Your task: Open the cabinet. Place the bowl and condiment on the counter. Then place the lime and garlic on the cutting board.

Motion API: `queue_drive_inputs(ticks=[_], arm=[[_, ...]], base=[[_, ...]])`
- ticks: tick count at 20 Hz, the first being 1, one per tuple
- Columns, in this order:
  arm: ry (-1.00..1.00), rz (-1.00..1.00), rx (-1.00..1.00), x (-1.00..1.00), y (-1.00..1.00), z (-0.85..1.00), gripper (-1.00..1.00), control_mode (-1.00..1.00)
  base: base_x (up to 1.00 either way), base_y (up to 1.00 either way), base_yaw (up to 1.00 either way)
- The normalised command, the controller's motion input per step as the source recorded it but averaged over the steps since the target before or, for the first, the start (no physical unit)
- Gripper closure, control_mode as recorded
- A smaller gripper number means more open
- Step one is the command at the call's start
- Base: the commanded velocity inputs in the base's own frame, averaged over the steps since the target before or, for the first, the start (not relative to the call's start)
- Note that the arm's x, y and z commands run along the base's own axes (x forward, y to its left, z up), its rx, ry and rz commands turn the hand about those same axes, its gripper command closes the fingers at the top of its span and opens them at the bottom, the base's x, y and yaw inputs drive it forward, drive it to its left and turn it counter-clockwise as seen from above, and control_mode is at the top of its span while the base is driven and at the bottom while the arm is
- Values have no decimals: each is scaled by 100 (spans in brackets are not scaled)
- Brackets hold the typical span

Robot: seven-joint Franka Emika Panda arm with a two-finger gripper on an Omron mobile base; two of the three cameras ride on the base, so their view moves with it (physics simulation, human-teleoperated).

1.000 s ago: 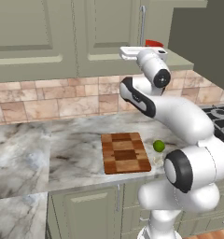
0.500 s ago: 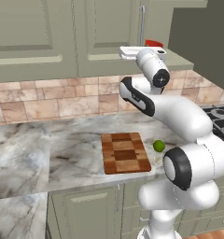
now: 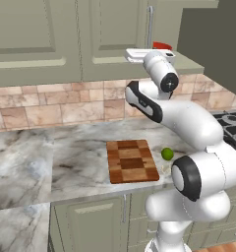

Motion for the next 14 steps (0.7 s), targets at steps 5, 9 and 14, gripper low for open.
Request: queue_drive_inputs(ticks=[5, 9, 14], arm=[[0, 0, 0, 4, 7, 0, 100, -100], [0, 0, 0, 0, 5, 0, 100, -100], [-2, 0, 0, 0, 18, 0, 100, -100]], base=[[0, 0, 0], [0, 0, 0], [0, 0, 0]])
